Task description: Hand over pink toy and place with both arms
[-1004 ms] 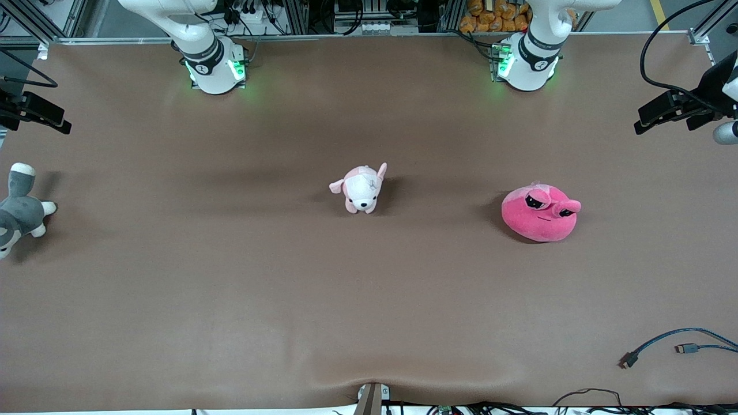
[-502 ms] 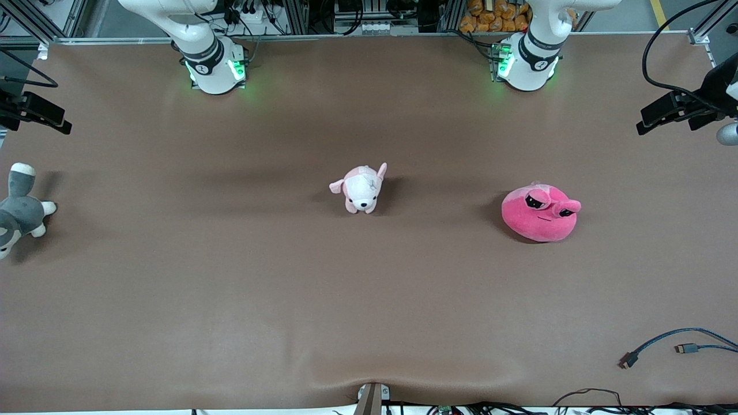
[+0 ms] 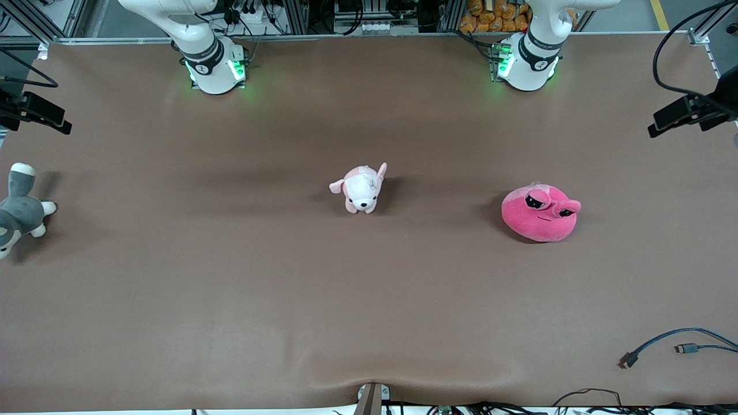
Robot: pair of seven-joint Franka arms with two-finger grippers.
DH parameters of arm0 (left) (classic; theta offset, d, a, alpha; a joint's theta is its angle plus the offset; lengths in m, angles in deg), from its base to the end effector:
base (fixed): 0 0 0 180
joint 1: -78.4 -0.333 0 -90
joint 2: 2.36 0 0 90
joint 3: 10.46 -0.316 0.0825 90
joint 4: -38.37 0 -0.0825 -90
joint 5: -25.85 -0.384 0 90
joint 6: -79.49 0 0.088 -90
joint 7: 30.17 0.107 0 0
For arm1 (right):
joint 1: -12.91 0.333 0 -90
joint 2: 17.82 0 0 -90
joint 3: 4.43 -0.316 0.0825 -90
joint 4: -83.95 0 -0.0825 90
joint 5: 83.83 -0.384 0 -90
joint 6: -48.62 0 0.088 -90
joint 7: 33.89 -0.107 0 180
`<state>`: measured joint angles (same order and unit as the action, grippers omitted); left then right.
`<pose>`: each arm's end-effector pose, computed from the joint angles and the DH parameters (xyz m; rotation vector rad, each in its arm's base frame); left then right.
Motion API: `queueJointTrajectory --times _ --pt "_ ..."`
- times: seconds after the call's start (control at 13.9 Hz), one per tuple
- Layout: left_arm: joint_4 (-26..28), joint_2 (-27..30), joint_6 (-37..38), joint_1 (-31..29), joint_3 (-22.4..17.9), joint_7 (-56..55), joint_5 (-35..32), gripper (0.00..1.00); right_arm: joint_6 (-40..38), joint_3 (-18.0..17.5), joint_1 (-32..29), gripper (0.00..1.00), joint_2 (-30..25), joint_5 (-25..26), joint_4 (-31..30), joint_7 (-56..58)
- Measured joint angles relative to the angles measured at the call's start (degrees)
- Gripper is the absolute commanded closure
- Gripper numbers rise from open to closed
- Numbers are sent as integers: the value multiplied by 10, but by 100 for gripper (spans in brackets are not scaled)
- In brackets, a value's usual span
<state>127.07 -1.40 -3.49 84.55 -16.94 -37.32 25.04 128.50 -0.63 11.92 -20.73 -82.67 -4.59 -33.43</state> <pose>0.5365 0.0053 0.6339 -3.1151 -0.2053 0.1286 0.5177 -0.0469 0.6490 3.1231 -0.1217 -0.1582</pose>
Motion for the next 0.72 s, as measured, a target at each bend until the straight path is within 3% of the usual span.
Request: queueJointTrajectory --times 0.29,0.72 --pt "-2 -37 -4 1 3 0 0 0 0 0 0 0 0 0 0 0" --pt "-3 -46 -14 4 4 0 0 0 0 0 0 0 0 0 0 0"
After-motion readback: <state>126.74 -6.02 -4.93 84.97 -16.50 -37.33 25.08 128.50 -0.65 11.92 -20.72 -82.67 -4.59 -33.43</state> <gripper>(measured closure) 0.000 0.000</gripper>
